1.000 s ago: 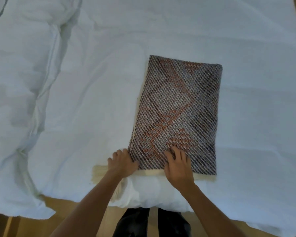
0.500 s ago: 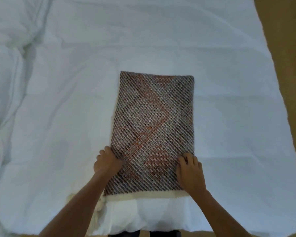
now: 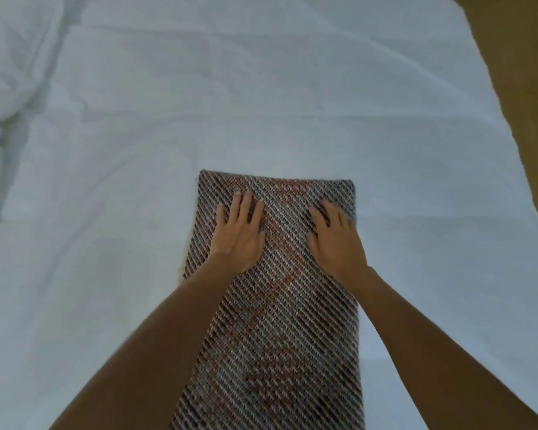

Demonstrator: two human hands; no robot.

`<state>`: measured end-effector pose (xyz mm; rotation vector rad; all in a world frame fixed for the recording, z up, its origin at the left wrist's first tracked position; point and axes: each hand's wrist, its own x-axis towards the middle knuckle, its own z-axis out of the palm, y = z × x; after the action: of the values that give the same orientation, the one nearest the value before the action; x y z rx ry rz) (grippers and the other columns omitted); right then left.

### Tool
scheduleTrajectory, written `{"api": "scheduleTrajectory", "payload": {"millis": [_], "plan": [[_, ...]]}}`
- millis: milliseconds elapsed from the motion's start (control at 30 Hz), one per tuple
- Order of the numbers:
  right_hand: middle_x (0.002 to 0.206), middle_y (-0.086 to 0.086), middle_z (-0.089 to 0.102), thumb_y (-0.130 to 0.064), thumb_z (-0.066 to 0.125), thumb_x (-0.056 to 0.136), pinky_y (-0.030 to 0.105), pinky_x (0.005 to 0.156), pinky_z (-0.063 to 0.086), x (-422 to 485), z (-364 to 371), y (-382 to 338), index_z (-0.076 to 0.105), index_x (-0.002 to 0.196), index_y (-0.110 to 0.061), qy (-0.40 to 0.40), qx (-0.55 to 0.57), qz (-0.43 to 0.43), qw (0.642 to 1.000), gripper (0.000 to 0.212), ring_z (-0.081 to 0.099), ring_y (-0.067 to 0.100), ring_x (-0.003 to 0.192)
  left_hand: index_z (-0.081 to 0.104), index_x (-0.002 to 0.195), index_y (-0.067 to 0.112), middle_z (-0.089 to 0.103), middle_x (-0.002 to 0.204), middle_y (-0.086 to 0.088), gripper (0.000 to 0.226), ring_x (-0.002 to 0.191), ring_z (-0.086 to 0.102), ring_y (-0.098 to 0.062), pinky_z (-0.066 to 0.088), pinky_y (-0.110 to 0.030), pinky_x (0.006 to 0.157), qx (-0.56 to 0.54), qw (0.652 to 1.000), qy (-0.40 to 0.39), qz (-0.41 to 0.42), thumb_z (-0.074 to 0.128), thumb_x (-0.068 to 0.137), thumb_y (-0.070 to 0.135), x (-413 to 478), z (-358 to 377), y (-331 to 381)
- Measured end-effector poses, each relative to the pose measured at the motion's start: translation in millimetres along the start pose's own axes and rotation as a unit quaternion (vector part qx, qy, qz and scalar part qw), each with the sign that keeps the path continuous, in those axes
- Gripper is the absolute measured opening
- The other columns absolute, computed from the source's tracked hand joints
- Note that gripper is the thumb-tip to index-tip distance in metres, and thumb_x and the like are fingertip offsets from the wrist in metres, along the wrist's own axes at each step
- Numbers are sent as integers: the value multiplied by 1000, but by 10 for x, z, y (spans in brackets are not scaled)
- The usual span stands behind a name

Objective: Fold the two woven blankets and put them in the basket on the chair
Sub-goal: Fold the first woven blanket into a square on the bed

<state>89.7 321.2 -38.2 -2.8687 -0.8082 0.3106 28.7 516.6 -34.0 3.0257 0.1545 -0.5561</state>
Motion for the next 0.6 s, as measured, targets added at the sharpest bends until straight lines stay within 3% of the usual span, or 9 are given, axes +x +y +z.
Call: {"api": "scheduleTrajectory", "payload": {"millis": [133,267,367,433,533,600], "plan": [[158,13,6,-52,17,94,45,117,4,297,216,130,10,151,-12,-24,-19,4,1000,70,4,28,146,-18,148,20,-25,155,-9,65,144,-21,-27,-5,-53,117,-3,1000,8,-24,3,96,53,333,179,-188],[158,10,-5,-62,0,89,40,118,-4,412,423,278,-2,151,-14,-68,-40,22,997,79,-7,23,146,-17,149,23,-23,157,-6,61,144,-20,-23,-7,-50,117,-7,1000,-21,-3,2,97,47,473,282,-323],[158,10,-6,-62,-5,87,41,117,-5,517,401,269,-2,151,-13,-81,-43,22,996,80,-7,23,146,-12,150,23,-17,158,-6,63,145,-18,-22,-8,-48,118,-7,1000,-7,13,-1,93,45,590,218,-385],[158,11,1,-56,-2,89,42,118,-2,597,325,280,5,151,-10,-78,-39,7,996,77,-1,26,146,-6,152,21,-9,160,-7,64,146,-13,-22,-9,-45,118,3,1000,-1,15,9,93,40,667,132,-479],[151,20,28,-41,15,84,46,117,9,746,187,267,26,146,-3,-67,-42,-17,997,73,22,33,141,8,151,16,11,157,-11,68,146,2,-27,-6,-47,118,28,999,-9,13,37,91,24,774,-18,-561],[146,19,32,-34,36,83,46,117,6,882,75,225,27,143,-4,-101,-49,-11,994,68,24,33,138,15,148,11,25,148,-16,73,142,15,-32,-3,-48,119,64,998,-22,13,50,85,24,836,-101,-551]]}}
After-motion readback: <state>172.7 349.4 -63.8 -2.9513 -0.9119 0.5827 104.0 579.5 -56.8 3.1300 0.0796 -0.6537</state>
